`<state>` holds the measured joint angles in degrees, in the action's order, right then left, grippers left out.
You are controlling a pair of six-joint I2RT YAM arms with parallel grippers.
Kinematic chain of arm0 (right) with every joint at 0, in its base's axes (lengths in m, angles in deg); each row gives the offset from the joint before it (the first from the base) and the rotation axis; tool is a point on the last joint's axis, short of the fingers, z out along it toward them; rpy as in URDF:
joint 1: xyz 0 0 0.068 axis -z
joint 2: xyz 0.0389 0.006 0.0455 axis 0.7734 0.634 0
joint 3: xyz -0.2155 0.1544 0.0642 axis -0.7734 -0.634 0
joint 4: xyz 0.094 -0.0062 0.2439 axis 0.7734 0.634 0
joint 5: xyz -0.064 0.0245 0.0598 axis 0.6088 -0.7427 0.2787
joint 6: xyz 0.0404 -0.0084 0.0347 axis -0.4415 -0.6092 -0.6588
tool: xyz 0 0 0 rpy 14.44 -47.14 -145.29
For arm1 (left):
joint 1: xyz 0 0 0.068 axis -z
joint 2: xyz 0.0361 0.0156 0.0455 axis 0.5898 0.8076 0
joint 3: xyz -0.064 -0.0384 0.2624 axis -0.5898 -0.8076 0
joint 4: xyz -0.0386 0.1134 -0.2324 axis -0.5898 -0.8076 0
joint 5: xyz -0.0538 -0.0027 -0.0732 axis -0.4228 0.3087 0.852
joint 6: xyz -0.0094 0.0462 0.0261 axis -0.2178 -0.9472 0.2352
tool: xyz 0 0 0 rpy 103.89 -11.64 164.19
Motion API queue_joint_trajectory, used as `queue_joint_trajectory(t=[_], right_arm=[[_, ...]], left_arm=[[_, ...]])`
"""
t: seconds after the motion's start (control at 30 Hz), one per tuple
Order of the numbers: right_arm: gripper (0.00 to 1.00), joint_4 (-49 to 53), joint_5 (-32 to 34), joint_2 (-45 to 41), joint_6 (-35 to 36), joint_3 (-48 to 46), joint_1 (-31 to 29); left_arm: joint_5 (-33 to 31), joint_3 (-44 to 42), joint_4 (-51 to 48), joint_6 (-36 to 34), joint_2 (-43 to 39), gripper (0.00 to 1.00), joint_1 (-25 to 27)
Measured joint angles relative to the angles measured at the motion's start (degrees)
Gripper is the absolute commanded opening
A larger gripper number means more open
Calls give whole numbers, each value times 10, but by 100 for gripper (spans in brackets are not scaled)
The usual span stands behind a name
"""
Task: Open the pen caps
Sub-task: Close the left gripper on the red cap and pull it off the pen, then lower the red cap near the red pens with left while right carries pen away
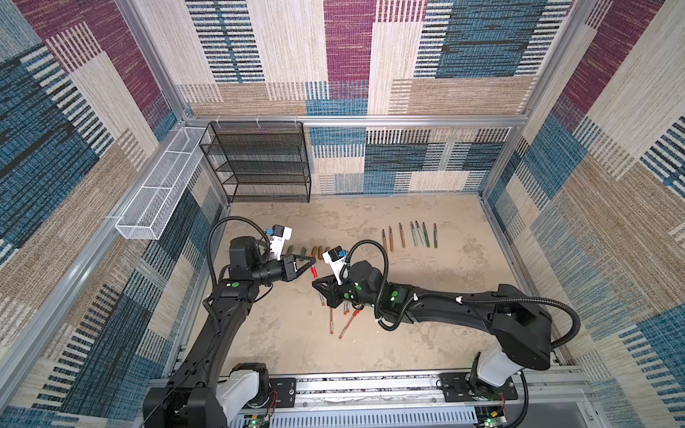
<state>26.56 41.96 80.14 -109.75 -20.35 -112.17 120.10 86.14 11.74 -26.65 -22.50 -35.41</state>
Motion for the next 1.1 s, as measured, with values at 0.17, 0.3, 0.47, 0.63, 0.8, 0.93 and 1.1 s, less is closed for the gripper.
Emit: queue_joint_trajectory(t=[0.17,0.3,0.47,0.63,0.8,0.93,1.1], right_arm=[[0,-24,0,-21,-13,-50,-10],[0,68,0,-34,-25,-91,-14],[0,76,9,-52,-25,-98,-14],[0,102,26,-75,-25,-110,-14],[0,148,73,-124,-37,-117,5],[0,196,99,-175,-51,-124,38],[0,265,124,-236,-66,-133,92]], left_arm=[[-7,9,-30,10,3,0,-7],[-49,18,23,12,4,0,-19],[-71,21,34,24,7,0,-25],[-89,21,31,19,13,0,-25],[-153,13,0,-27,31,0,-4],[-218,10,-34,-76,66,0,34],[-270,5,-51,-97,114,0,78]])
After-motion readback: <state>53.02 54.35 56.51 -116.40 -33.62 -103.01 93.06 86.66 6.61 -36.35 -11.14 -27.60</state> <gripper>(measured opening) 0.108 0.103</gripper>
